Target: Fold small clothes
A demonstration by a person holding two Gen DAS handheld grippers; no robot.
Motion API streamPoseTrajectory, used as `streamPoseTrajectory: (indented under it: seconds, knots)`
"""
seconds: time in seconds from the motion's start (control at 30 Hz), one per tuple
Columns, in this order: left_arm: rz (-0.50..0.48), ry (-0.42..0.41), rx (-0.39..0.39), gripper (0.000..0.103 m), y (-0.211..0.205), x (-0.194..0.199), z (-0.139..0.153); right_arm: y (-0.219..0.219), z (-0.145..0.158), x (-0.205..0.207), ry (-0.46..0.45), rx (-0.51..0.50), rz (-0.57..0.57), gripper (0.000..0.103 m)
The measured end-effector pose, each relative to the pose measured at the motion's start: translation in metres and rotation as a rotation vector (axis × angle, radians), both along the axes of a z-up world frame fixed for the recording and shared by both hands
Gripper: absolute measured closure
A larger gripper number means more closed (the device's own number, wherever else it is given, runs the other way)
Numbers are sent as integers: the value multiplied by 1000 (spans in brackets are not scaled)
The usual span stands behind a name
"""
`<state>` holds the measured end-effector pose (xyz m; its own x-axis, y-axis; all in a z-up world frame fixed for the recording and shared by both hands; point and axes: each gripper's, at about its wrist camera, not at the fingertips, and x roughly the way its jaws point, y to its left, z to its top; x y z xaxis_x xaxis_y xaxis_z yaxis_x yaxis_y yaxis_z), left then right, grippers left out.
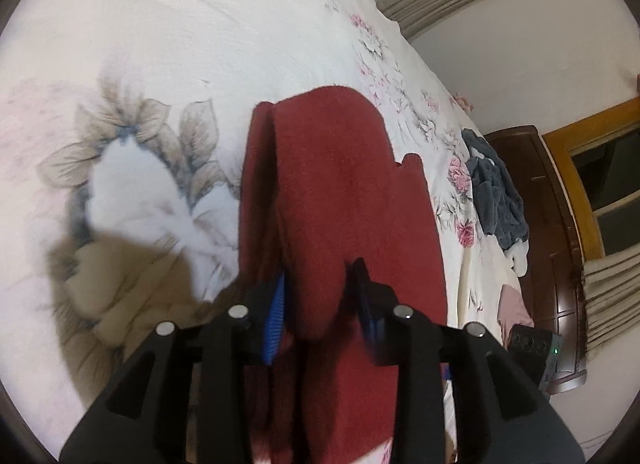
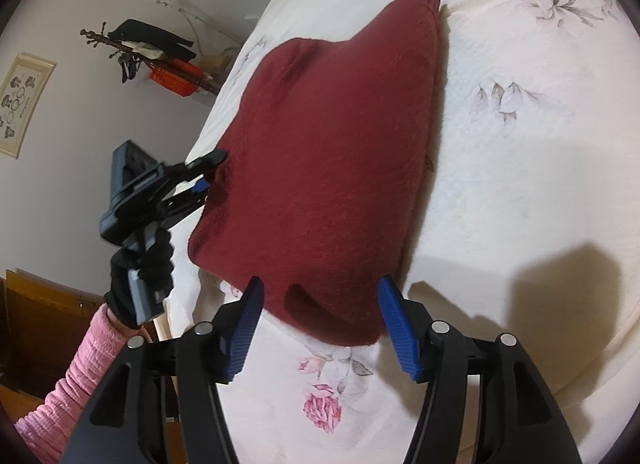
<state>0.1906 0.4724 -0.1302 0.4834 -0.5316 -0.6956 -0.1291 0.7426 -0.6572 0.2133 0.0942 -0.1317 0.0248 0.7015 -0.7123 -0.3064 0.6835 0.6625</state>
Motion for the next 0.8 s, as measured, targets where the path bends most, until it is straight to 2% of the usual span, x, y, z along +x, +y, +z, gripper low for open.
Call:
streamPoseTrajectory:
  seconds: [0.17, 0.3, 0.4, 0.43, 0.47, 0.5, 0.57, 0.63, 0.8]
  knots:
    - [-78, -21, 72, 67, -15, -47, 21, 2, -7, -1, 21, -2, 9, 39]
    - [-96, -3, 76, 59, -26, -68, 20, 7, -15, -1, 51, 1, -1, 33]
    - [-104, 30, 77, 61, -32, -70, 10, 10, -25, 0, 89, -15, -10, 33]
    - [-108, 36, 95, 67, -35, -69, 7, 11, -30, 1, 113, -10, -13, 34]
    - [-108, 41, 111, 75, -36, -69, 5, 11, -31, 1, 120, -7, -15, 45]
    - [-106, 55, 124, 95, -37, -67, 2, 11, -31, 0, 112, -10, -15, 60]
    - [-91, 60, 115, 97, -32, -65, 0, 11, -22, -3, 67, -18, 5, 71]
    - [-87, 51, 127, 98, -28, -66, 1, 9, -13, -8, 38, -2, 10, 76]
    - [-113, 66, 196, 98, -28, -68, -10, 9, -23, -13, 39, -55, 28, 81]
